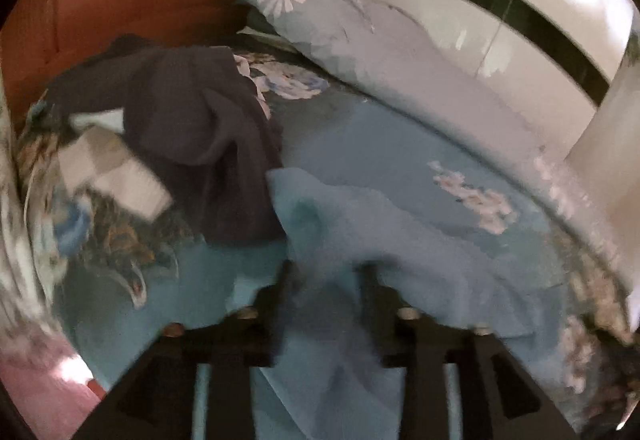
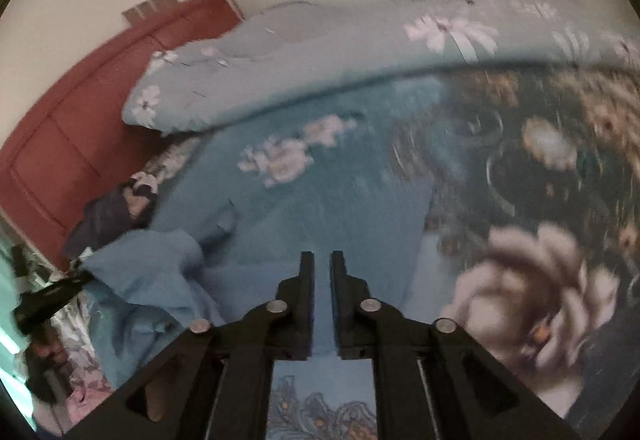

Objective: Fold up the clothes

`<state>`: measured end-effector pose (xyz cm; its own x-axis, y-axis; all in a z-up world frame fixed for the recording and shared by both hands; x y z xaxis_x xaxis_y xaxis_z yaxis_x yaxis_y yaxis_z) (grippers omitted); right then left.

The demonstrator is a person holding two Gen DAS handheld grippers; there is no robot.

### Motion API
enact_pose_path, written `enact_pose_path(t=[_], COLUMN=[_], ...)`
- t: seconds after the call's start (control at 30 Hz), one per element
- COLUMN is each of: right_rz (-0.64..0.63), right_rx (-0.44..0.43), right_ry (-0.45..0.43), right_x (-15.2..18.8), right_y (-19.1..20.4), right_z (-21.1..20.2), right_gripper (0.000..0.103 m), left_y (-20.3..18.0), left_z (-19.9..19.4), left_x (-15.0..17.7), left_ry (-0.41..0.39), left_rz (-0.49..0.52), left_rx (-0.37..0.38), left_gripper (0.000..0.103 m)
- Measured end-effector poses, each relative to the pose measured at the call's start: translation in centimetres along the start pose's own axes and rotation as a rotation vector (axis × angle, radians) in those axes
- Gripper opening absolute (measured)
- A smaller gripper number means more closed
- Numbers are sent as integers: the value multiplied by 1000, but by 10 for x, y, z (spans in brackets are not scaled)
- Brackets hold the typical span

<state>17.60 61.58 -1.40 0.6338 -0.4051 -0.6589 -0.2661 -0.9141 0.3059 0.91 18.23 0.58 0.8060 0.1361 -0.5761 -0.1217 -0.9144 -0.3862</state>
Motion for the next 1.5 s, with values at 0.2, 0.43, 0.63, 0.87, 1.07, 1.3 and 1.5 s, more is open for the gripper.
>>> enact_pose_path(t=[0.2,0.43,0.63,0.87,1.07,1.3,1.5], right_rz=[70,170,169,189,177,148,100], right_rx=[-15,-18,25,29,24,-7,-34], right_ry=[31,10,-35,-36,-44,-43,-31], right_x=[25,39,42,44,41,35,31], right_y=[-4,-22,-35,-42,-39,-17,0], right_z=[17,1,-24,-23,-24,-16,-8], right_gripper=[30,37,39,40,40,40,40], left_y=[-89,-208,-220,-204,-165,-132,-41], left_z=[-2,51,92,88,63,30,4], left_x=[54,97,106,102,73,47,15], left_ry=[118,185,200,177,126,24,-94], left_rz=[94,321,302,281,156,118,-54], left_rx=[162,79,-76,-20,45,65,-27], left_gripper=[55,55,55,4,3,3,3])
Point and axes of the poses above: each gripper's, at about its wrist camera, not at the fingertips, and z roughly the way its jaws point, y to its left, x to its underside, the point moved 6 cm from there along z, roughly the way its jaws point, and after that the axes turned 8 degrees about -z, right-handed, at the moved point
